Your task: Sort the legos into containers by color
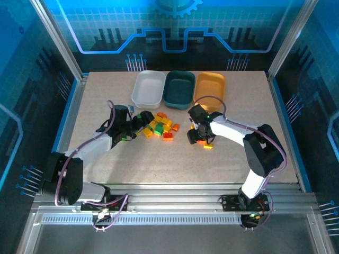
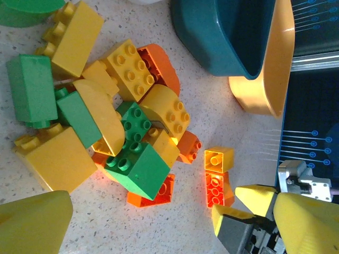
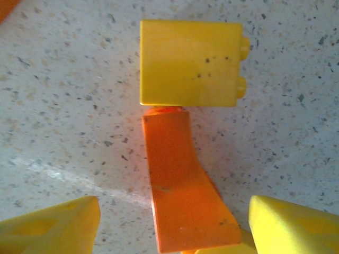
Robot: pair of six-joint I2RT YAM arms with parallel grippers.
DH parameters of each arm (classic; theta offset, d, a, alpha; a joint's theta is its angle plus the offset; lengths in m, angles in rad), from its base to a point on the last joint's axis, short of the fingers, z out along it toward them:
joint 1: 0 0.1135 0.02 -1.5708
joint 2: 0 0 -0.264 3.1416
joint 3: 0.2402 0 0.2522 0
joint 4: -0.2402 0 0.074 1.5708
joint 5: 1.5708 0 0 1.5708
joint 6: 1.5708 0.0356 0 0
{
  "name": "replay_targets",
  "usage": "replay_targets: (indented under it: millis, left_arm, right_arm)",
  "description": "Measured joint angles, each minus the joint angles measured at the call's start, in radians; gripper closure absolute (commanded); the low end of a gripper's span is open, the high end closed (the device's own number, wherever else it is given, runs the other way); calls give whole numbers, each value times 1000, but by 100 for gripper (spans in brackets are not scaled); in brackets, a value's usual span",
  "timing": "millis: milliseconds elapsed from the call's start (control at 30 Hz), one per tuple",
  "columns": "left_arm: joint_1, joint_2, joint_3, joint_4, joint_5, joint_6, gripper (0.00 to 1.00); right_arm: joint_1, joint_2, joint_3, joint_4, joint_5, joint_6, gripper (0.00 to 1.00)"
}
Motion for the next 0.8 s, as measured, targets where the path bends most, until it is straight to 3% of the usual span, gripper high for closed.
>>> replay_targets:
  millis: [300,600,800]
  left_arm:
    - [0,16,32,0,11,3,1]
    - [0,29,43,-1,11,3,1]
    - [-1,71,60,-1,23,3,1]
  right_arm:
    - [0,30,11,-10,56,-17,38]
    - [0,49,11,-2,42,-23,62]
    - [-7,47,13,5,28,-26,71]
